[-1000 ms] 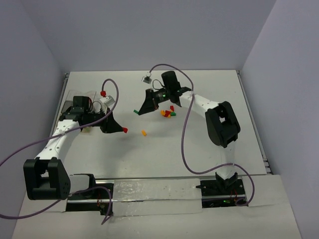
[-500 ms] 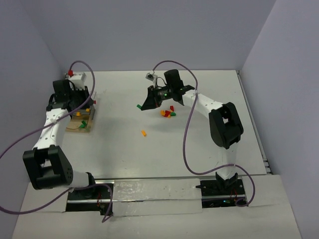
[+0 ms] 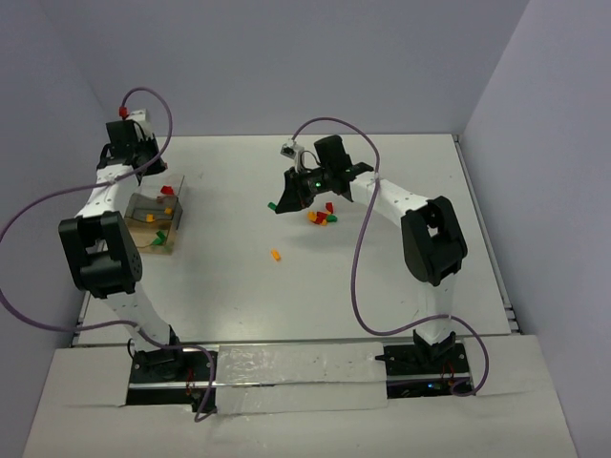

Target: Sort the legos into containers by color

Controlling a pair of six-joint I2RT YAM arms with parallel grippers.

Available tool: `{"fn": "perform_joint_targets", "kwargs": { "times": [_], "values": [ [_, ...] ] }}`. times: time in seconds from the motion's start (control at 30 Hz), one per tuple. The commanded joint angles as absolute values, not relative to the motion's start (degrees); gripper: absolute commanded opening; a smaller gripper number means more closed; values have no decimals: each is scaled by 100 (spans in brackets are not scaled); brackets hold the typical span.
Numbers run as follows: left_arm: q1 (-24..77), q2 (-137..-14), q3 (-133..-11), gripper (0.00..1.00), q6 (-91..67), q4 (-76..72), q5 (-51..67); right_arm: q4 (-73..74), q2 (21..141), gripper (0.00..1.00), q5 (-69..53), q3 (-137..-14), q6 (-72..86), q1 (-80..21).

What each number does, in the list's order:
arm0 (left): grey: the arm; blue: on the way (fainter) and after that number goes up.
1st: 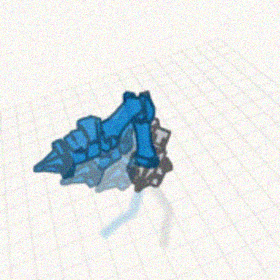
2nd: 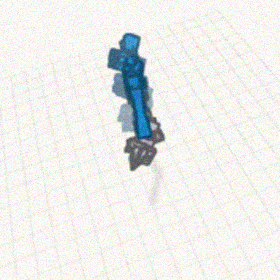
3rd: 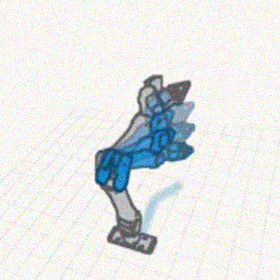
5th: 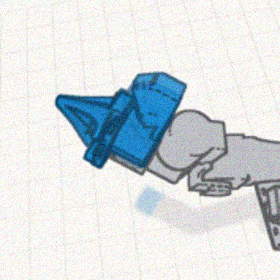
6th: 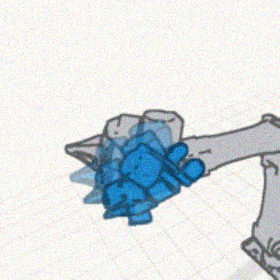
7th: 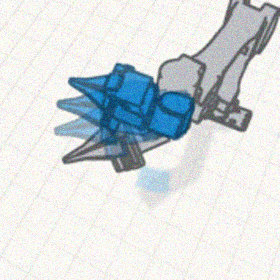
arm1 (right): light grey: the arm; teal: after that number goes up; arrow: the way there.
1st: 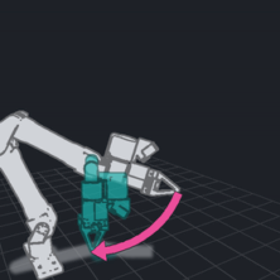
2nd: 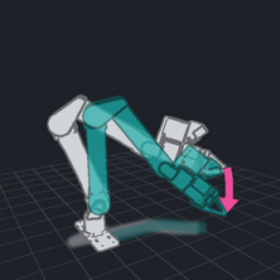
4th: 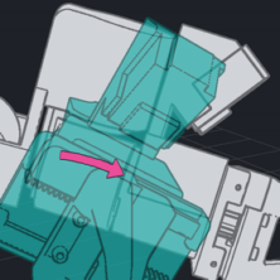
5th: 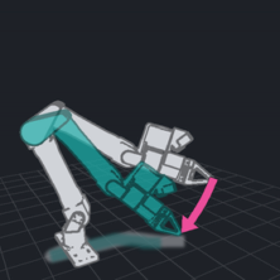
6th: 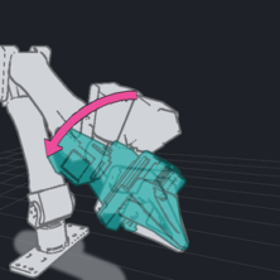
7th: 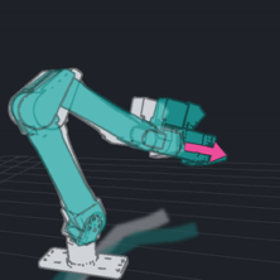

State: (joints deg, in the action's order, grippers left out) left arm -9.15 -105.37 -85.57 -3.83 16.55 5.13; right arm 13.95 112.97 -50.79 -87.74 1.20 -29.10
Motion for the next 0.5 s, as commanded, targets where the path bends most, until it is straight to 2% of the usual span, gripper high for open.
{"fn": "perform_joint_targets", "kwargs": {
  "times": [0.0,0.2,0.47],
  "values": [
    [-932,-10872,-8981,10,-535,1661,386,1492,10871,0,-4977,-9008,-165,-2953],
    [-932,-11072,-8831,13,-589,1574,369,1538,10929,0,-4968,-9070,-176,-2960],
    [-923,-11333,-9000,22,-611,1833,461,1621,10995,0,-4944,-9158,-215,-2953]
  ]
}}
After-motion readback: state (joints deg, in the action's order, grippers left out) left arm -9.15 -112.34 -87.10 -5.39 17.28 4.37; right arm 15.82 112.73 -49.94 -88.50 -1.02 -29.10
